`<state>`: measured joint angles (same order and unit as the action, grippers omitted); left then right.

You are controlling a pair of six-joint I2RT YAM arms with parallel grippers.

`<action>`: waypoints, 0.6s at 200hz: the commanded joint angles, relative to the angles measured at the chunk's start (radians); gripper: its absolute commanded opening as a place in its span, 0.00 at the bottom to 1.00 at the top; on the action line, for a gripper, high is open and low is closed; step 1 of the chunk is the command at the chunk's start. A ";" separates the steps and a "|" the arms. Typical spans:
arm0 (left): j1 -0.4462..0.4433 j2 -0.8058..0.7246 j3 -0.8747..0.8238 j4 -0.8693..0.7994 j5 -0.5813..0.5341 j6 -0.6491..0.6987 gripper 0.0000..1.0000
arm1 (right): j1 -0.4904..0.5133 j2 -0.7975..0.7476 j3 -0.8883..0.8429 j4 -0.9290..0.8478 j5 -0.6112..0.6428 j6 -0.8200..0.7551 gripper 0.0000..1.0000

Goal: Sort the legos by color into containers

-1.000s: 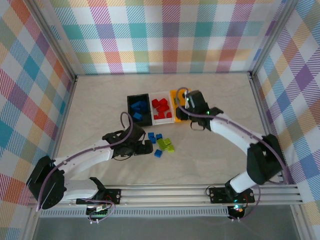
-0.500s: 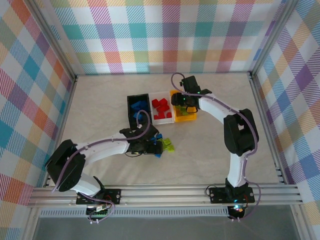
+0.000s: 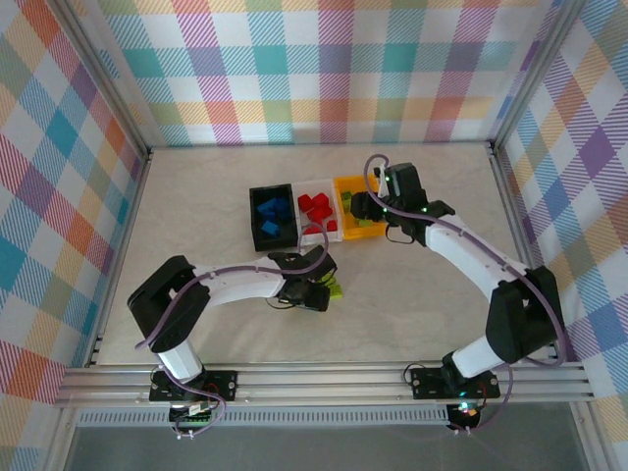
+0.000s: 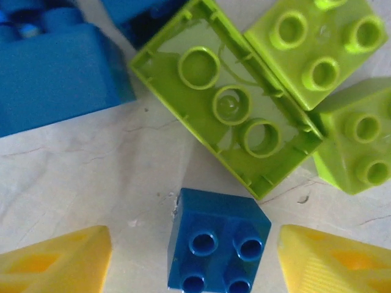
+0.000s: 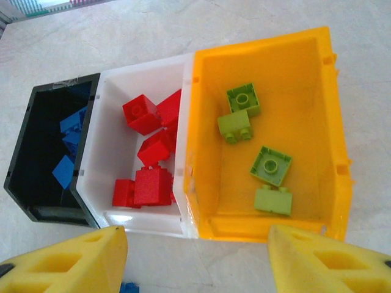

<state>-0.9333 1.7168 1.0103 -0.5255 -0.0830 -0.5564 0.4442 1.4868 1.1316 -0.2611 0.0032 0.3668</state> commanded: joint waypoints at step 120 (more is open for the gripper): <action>0.151 -0.244 0.090 -0.157 -0.164 0.026 0.36 | 0.013 -0.143 -0.191 0.075 -0.037 0.060 0.64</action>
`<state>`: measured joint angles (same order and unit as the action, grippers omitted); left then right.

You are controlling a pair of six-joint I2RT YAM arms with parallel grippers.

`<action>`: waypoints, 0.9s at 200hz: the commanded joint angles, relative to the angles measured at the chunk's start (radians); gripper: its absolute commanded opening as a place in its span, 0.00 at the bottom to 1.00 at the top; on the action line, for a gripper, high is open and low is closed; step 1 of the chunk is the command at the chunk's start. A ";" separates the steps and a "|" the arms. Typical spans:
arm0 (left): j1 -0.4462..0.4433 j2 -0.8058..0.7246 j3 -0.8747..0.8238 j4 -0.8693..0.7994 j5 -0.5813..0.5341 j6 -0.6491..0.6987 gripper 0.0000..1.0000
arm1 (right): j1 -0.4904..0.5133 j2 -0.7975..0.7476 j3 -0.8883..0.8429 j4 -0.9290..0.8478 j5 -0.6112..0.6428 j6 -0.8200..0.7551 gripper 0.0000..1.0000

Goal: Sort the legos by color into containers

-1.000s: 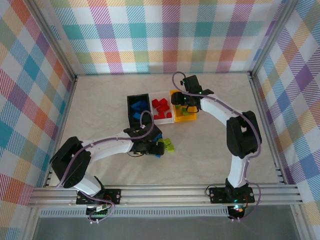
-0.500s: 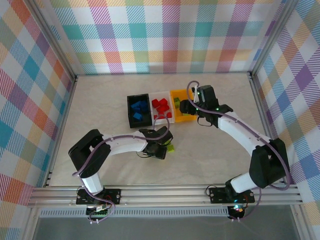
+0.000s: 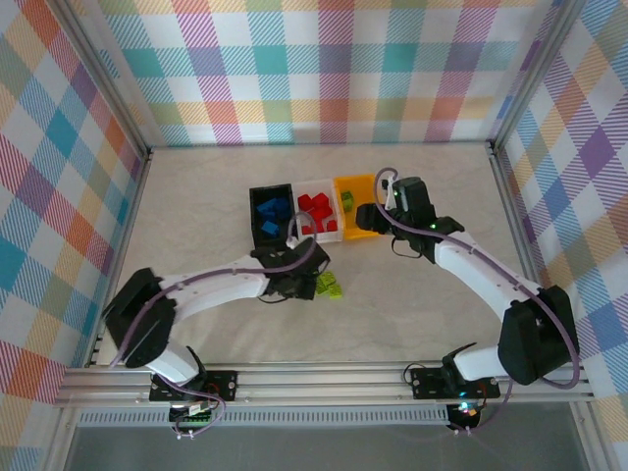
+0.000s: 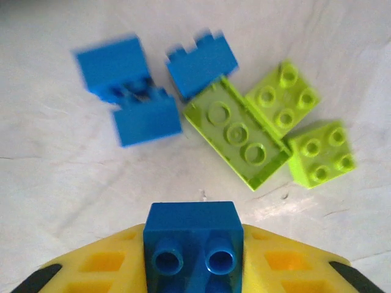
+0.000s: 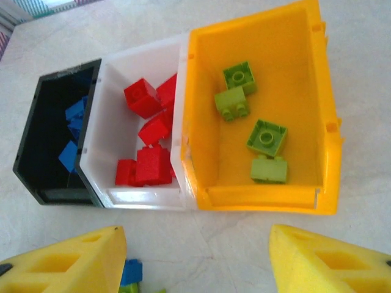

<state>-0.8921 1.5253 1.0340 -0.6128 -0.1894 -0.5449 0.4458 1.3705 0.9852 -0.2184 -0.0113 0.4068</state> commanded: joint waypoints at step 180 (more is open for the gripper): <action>0.382 0.288 0.641 -0.171 -0.016 0.101 0.93 | 0.301 -0.010 -0.235 0.015 -0.035 0.022 0.70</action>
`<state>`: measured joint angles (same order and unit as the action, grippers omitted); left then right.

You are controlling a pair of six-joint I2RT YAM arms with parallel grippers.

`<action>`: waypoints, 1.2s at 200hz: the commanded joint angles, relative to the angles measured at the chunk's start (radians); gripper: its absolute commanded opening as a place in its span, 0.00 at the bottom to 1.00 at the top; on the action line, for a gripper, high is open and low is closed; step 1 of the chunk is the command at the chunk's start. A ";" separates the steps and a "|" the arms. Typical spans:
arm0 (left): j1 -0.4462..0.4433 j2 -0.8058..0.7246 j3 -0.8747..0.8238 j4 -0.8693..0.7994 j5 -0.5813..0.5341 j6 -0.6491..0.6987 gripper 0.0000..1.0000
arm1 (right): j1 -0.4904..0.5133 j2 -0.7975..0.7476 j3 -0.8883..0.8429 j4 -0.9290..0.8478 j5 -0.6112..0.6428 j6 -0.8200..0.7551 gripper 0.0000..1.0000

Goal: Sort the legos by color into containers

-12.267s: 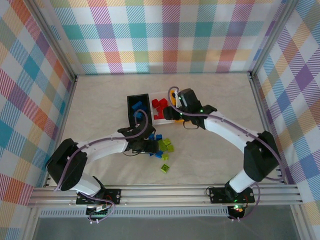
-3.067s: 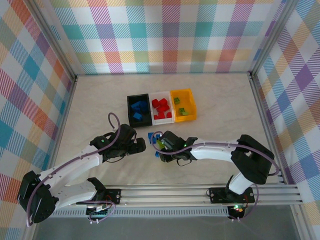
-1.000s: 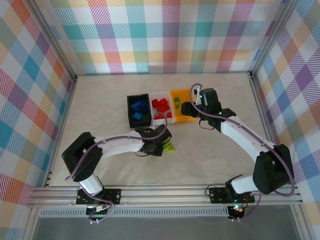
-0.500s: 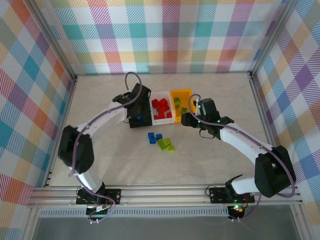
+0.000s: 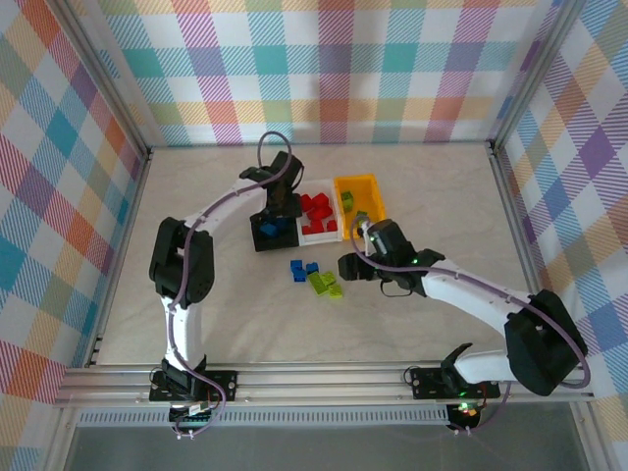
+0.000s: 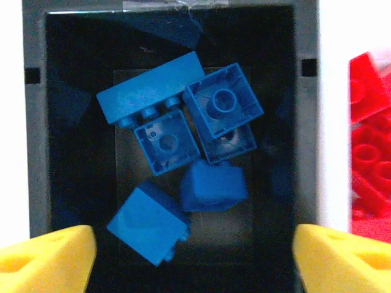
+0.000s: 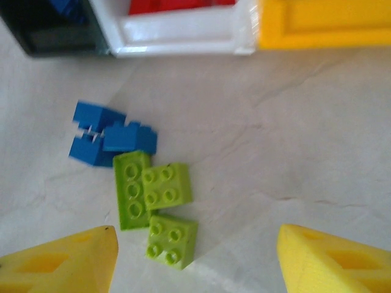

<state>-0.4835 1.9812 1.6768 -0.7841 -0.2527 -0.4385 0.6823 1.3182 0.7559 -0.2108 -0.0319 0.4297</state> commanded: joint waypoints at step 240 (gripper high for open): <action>-0.225 -0.962 -0.878 0.120 0.024 -0.287 1.00 | 0.189 0.207 0.070 -0.086 0.247 -0.089 0.32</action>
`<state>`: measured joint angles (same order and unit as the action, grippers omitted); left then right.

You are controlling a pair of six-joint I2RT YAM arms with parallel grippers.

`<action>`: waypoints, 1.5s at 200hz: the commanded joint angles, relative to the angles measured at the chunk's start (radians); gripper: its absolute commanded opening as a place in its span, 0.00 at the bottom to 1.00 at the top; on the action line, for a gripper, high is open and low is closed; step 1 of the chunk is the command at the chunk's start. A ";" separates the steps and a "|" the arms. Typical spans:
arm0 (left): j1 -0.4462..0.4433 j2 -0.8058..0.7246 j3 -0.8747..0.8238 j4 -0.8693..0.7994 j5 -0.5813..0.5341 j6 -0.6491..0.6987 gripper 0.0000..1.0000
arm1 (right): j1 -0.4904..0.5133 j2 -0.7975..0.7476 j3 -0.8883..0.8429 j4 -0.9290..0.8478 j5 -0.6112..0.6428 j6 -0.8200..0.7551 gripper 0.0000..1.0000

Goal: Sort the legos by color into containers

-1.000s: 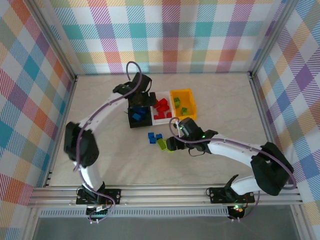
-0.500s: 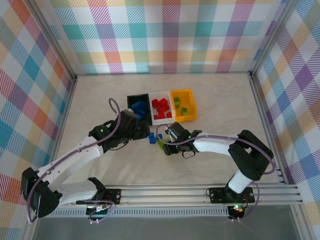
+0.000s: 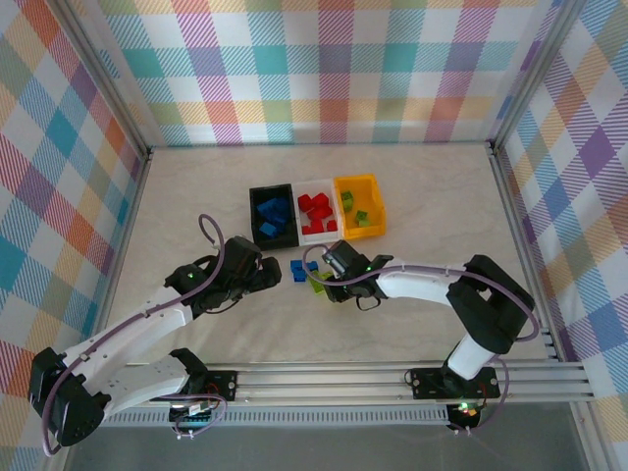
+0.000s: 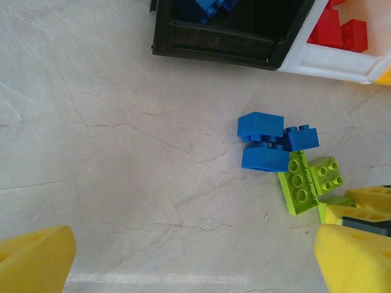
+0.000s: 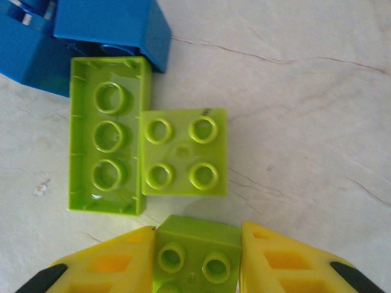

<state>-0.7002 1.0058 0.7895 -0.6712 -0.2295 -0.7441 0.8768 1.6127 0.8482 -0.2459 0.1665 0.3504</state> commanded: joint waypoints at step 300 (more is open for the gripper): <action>-0.011 0.666 0.234 0.266 0.174 0.126 0.72 | -0.358 -0.164 0.205 -0.009 -0.127 -0.043 0.65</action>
<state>-0.7048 1.6127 0.9810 -0.4397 -0.0788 -0.6506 0.5194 1.5158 1.1481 -0.2928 0.0544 0.2817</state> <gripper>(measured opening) 0.757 0.647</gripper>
